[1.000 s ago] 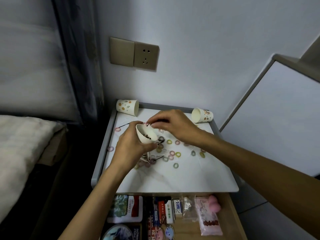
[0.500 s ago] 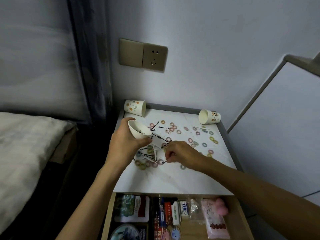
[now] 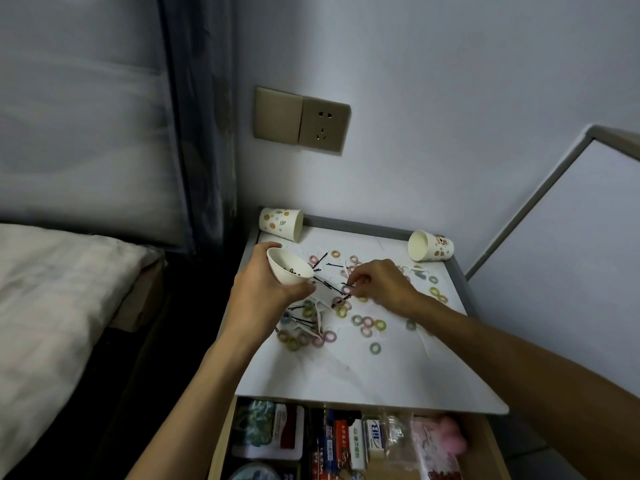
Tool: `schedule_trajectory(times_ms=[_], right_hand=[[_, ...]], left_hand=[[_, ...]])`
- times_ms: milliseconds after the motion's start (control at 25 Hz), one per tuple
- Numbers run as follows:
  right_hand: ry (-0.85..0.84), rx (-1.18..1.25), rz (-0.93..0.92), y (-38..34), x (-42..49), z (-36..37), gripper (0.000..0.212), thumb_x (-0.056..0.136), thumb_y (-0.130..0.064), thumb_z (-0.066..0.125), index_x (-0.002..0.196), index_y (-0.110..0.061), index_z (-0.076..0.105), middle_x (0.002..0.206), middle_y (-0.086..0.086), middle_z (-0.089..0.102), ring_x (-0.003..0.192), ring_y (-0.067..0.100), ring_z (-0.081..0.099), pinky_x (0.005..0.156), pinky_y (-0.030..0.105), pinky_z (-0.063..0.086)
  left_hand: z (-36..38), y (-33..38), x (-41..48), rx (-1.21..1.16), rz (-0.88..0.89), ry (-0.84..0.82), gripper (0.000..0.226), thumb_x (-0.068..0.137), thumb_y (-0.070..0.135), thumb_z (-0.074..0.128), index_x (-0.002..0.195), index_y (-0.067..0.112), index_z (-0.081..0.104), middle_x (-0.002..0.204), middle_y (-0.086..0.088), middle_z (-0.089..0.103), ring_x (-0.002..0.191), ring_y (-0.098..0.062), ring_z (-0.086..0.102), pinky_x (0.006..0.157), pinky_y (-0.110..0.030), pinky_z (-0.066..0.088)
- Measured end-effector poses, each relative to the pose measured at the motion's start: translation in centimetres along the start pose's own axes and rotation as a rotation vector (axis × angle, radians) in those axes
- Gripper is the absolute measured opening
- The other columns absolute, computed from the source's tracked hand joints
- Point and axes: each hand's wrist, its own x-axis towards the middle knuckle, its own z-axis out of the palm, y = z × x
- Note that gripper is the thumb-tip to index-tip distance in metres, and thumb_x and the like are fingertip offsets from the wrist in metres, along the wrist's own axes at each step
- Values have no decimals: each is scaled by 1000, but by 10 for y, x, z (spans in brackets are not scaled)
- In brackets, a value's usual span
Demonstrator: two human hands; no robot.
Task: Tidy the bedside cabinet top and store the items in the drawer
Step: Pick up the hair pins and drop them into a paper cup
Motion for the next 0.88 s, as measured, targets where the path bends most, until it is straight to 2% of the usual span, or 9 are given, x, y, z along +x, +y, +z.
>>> schedule_trajectory(times_ms=[160,320,440,520,600,720,800,880], right_hand=[[-52,-32,-66,0,2,14,14,80,-9,77,92,-16,77,88,-1,74,82,11,67,76,20,52],[-53,-146,-110,-1,4,18,9,85,-16,72,93,-15,75,95,0,71,90,15,64,74,23,46],[-73,-301,-134,0,1,22,14,93,-22,62,101,-13,69,106,4,63,100,18,58,77,26,44],[-56,-356,-144,1,-4,21,13,96,-24,57,100,-14,65,105,4,62,97,19,58,77,29,46],[-34,-343,-126,4,-7,15,9,97,-21,55,99,-16,62,102,4,65,93,20,60,75,31,48],[-22,-284,-89,14,-13,1,12,95,-19,59,104,-16,66,99,6,71,89,19,65,73,27,48],[-14,-212,-54,19,-18,-7,17,93,-16,63,109,-13,69,99,7,73,87,17,68,78,27,53],[24,-157,-26,24,-22,-12,23,91,-13,67,113,-10,69,101,10,74,90,19,69,84,26,53]], left_hand=[[2,0,1,4,8,-6,66,59,27,91,109,37,48,93,18,59,84,-2,59,60,-19,48],[5,2,1,8,1,-2,66,59,25,91,110,34,50,93,16,59,85,-2,59,62,-20,49],[6,3,1,6,0,-7,67,60,23,91,113,31,51,95,15,59,87,-6,60,67,-25,53],[6,4,0,10,2,-10,68,61,23,91,115,29,51,99,10,61,89,-10,60,70,-28,55],[7,4,0,12,-2,-9,68,60,23,91,117,27,52,101,7,62,90,-13,61,71,-32,55],[9,3,1,-3,-5,-6,65,60,25,91,111,32,52,98,11,62,87,-8,61,66,-25,52],[10,5,0,-2,-9,-12,64,59,27,90,109,36,50,96,14,61,86,-4,60,62,-23,51],[12,7,-1,8,-12,-15,64,58,29,90,108,38,50,94,17,60,86,-6,61,65,-29,54]])
